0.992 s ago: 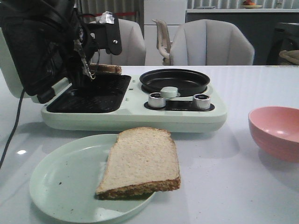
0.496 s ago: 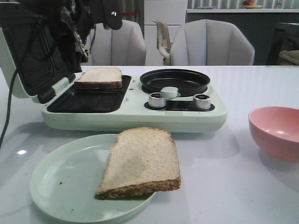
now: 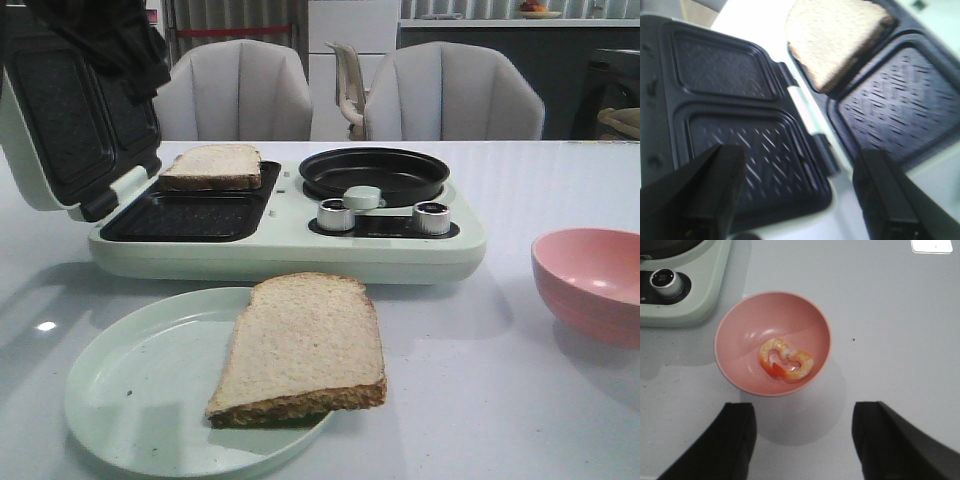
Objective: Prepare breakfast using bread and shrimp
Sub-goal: 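Raise the left gripper away from the sandwich maker, then grasp the remaining bread slice on the plate with the right gripper, then carry the bread over and lay it on the near waffle plate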
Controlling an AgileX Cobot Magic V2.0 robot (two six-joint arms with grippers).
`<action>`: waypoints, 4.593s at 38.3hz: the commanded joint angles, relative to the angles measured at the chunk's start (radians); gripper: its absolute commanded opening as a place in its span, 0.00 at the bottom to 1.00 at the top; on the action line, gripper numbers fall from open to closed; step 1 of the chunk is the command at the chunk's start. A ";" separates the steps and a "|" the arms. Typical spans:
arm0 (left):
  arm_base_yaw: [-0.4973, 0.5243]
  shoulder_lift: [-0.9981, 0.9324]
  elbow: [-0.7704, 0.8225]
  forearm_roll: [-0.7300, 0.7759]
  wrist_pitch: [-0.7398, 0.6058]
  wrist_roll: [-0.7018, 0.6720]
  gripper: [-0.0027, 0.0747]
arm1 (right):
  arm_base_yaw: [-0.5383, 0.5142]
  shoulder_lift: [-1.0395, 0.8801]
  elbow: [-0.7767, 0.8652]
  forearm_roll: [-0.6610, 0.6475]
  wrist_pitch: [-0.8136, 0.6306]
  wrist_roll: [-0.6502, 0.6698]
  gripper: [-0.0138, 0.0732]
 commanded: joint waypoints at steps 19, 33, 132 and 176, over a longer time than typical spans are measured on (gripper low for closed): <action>-0.088 -0.578 0.236 -0.450 0.083 0.014 0.69 | -0.003 0.001 -0.039 0.009 -0.114 -0.001 0.76; -0.088 -0.872 0.443 -0.609 0.017 0.018 0.69 | 0.020 0.046 -0.039 0.311 -0.005 -0.057 0.76; -0.088 -0.921 0.485 -0.593 -0.061 0.019 0.69 | 0.563 1.070 -0.885 0.746 -0.310 -0.230 0.24; -0.088 -0.921 0.485 -0.561 -0.061 0.019 0.69 | 0.462 0.908 -1.086 0.315 0.183 -0.229 0.75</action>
